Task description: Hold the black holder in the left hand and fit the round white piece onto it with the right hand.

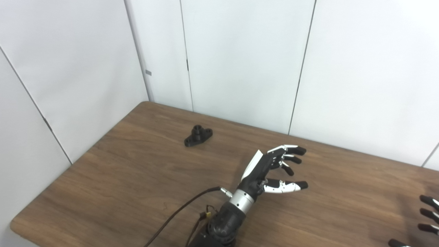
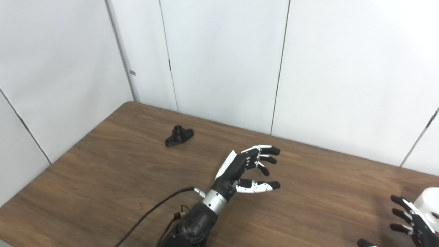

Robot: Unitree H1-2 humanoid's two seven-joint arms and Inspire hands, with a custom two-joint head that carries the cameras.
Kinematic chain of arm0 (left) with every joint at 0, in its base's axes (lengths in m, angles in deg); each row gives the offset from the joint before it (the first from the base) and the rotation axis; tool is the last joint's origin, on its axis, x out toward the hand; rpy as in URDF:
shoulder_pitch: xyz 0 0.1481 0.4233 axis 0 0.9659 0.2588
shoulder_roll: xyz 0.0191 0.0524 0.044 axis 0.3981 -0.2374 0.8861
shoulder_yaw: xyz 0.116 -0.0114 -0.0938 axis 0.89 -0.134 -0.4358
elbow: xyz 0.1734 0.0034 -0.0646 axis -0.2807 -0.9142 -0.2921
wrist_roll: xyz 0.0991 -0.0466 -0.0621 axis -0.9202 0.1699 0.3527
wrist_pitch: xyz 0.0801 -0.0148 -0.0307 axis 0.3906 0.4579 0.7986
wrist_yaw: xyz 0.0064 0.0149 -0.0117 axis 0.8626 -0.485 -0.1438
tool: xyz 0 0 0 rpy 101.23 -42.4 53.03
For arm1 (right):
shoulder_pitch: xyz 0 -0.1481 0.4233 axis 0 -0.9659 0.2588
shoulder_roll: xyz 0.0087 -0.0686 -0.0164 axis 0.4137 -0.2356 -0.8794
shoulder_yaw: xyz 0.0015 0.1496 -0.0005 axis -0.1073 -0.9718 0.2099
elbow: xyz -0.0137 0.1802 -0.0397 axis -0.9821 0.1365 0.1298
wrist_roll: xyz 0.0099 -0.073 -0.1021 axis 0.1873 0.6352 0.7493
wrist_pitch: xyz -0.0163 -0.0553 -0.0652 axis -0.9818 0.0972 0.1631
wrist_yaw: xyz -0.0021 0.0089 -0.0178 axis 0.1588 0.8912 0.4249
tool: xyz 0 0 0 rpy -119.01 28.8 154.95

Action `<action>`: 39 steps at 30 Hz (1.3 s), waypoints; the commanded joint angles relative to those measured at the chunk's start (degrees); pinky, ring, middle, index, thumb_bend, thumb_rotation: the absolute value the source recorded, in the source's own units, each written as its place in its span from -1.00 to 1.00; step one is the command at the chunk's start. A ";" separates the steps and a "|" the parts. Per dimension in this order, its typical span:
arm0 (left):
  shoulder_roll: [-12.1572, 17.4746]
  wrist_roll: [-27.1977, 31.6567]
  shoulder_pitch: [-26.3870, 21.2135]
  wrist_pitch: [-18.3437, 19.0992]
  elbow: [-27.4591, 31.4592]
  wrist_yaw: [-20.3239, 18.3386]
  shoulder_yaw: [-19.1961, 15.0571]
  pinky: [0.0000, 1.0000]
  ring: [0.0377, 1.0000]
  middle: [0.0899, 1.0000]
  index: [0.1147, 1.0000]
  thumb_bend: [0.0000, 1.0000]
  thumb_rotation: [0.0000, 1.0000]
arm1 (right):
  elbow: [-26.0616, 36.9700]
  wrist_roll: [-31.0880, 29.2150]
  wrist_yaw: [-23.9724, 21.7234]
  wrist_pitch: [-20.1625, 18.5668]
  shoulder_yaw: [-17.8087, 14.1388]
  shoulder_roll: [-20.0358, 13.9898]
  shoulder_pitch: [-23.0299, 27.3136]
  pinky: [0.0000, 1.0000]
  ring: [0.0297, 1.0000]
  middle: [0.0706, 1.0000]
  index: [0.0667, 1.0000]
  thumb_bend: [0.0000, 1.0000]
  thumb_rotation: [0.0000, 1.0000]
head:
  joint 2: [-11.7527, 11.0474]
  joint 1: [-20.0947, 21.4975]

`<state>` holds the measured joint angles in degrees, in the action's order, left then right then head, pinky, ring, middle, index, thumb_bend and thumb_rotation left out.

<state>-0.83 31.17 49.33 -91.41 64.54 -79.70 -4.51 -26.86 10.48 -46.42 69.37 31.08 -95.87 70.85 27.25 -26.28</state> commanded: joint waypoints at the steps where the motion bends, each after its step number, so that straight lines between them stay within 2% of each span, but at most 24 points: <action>1: 0.14 0.00 2.66 -1.36 -2.57 0.71 0.26 0.04 0.41 0.50 0.40 0.37 -1.00 | 1.40 0.09 0.58 1.81 -0.33 -0.46 1.75 0.38 0.66 0.81 0.63 0.42 -0.82 | 0.28 -0.09; 7: 0.65 0.34 2.81 2.09 1.22 0.48 -0.30 0.04 0.33 0.46 0.39 0.43 -1.00 | 1.67 -0.10 0.21 1.59 -0.42 -0.79 1.54 0.35 0.62 0.81 0.63 0.41 -0.82 | 0.71 -0.15; 11: 2.89 3.00 2.40 8.14 6.35 -3.22 -0.52 0.10 0.31 0.43 0.39 0.45 -1.00 | 1.93 -0.53 -0.03 0.86 -0.73 -0.92 1.55 0.36 0.62 0.81 0.64 0.38 -0.82 | 1.26 -0.13; 14: 6.48 0.04 1.41 16.08 10.57 -6.15 0.58 0.11 0.25 0.43 0.43 0.40 -1.00 | 2.38 -0.24 0.20 0.04 -1.01 -0.95 1.56 0.36 0.61 0.80 0.65 0.36 -0.77 | 1.40 -0.05; 16: 8.93 -1.47 0.58 18.38 11.84 -7.56 1.25 0.14 0.23 0.43 0.43 0.42 -1.00 | 2.49 -0.51 0.14 -0.46 -1.25 -0.90 1.57 0.36 0.61 0.80 0.65 0.37 -0.79 | 1.48 -0.13; 20: 12.04 -4.47 -0.71 20.09 13.12 -7.87 2.09 0.14 0.31 0.38 0.33 0.51 -1.00 | 2.63 -0.56 0.02 -0.91 -1.48 -0.92 1.66 0.32 0.59 0.80 0.65 0.39 -0.78 | 1.58 -0.47; 23: 13.66 -6.13 -1.32 21.39 13.60 -7.63 1.97 0.17 0.49 0.61 0.30 0.50 -1.00 | 2.75 -0.74 -0.02 -1.16 -1.51 -0.82 1.64 0.31 0.57 0.80 0.65 0.41 -0.77 | 1.55 -0.63; 25: 15.00 -7.26 -1.65 20.77 13.56 -7.03 1.43 0.29 0.59 0.68 0.30 0.51 -1.00 | 2.93 -0.77 -0.16 -1.36 -1.41 -0.85 1.54 0.31 0.56 0.81 0.65 0.42 -0.77 | 1.55 -0.63; 28: 16.74 -7.53 -2.19 19.15 13.45 -6.56 0.05 0.15 0.48 0.67 0.30 0.51 -1.00 | 2.85 -0.86 -0.22 -1.21 -1.40 -0.95 1.48 0.31 0.56 0.81 0.66 0.39 -0.79 | 1.07 -0.81; 32: 19.68 -8.22 -3.24 18.17 14.15 -6.35 -1.78 -0.01 0.29 0.54 0.32 0.45 -1.00 | 2.89 -1.23 -0.41 -1.82 -1.65 -1.03 1.51 0.33 0.55 0.82 0.69 0.37 -0.80 | 0.93 -1.07; 35: 21.06 -8.28 -3.84 18.33 14.84 -6.41 -2.55 -0.01 0.26 0.49 0.31 0.43 -1.00 | 2.74 -1.47 -0.55 -1.94 -1.75 -1.09 1.54 0.33 0.55 0.82 0.69 0.37 -0.81 | 0.92 -1.13; 39: 24.18 -8.66 -5.44 21.48 17.12 -7.09 -4.27 0.08 0.35 0.46 0.34 0.41 -1.00 | 2.52 -1.57 -0.58 -1.60 -1.81 -1.20 1.64 0.32 0.54 0.83 0.69 0.36 -0.84 | 0.92 -1.44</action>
<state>20.90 23.16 47.44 -69.93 79.32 -87.25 -7.90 -25.85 9.48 -47.13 66.43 29.90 -96.05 70.87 28.12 -27.77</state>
